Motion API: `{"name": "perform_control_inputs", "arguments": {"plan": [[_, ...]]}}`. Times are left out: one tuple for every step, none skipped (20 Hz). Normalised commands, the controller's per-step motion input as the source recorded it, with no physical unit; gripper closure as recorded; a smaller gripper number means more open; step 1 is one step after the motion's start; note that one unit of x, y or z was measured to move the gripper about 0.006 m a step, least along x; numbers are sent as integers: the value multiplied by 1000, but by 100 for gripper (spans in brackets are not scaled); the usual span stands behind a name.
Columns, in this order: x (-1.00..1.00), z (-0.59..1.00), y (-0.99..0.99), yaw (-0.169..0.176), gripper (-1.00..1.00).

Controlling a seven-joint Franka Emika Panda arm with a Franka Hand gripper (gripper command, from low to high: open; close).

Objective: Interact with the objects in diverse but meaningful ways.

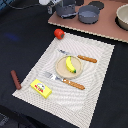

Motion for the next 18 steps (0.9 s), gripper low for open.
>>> {"name": "perform_control_inputs", "arguments": {"plan": [[0,-229,94,-26,-100],[-23,-163,83,-30,-100],[-69,-111,34,-34,-100],[-94,-120,17,-31,-100],[-106,-129,23,-28,-100],[-117,-131,20,-27,100],[-137,-114,0,-26,100],[-97,-106,11,-24,100],[-100,-103,3,-21,100],[-143,-114,0,-20,100],[-111,-103,0,-19,100],[-103,-97,0,-20,100],[-97,-83,0,-21,100],[-91,-63,0,-20,100],[-86,-60,0,-20,100],[-66,-60,0,-20,100],[-74,-83,0,-20,100],[-126,-103,0,-25,100]]}}
